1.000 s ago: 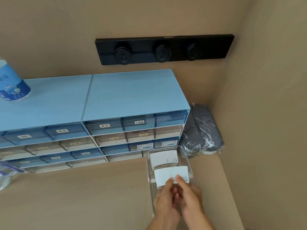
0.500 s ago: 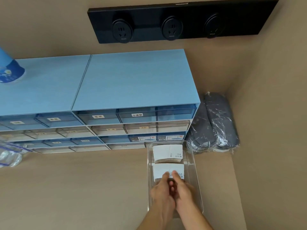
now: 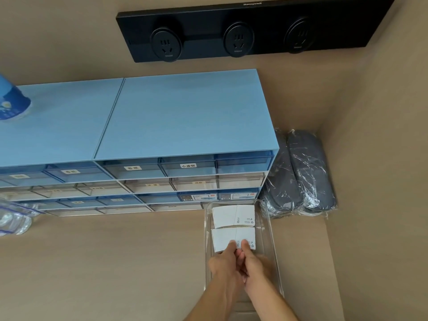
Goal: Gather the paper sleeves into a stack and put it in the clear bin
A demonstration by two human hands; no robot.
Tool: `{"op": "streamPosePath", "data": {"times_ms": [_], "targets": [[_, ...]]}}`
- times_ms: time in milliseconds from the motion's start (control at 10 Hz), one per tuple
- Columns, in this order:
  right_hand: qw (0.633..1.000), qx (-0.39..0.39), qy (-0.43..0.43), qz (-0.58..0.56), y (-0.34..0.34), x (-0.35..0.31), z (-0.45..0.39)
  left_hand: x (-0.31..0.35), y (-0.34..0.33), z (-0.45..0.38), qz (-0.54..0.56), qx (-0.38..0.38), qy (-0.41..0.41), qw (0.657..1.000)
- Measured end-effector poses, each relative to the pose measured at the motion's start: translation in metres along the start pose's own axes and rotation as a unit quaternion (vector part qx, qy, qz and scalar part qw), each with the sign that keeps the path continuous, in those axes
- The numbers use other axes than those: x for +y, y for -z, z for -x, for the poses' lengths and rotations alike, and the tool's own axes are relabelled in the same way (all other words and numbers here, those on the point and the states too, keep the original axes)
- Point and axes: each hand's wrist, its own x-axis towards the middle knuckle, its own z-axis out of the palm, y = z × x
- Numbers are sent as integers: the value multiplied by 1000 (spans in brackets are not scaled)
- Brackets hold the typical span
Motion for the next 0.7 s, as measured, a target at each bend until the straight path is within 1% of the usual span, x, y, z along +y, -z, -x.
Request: {"op": "streamPosePath", "data": {"times_ms": [200, 400, 500, 600, 700], "targets": [[999, -1, 32, 2, -1, 3, -1, -4, 0, -7, -43, 28, -27, 998], [999, -2, 37, 2, -3, 2, 7, -3, 0, -4, -51, 25, -23, 998], [999, -30, -7, 7, 3, -4, 18, 2, 0, 2, -35, 7, 3, 999], [997, -67, -39, -1, 8, -5, 25, 4, 5, 4, -5, -34, 23, 999], [997, -77, 17, 23, 6, -7, 40, 12, 12, 15, 15, -89, 41, 995]]}}
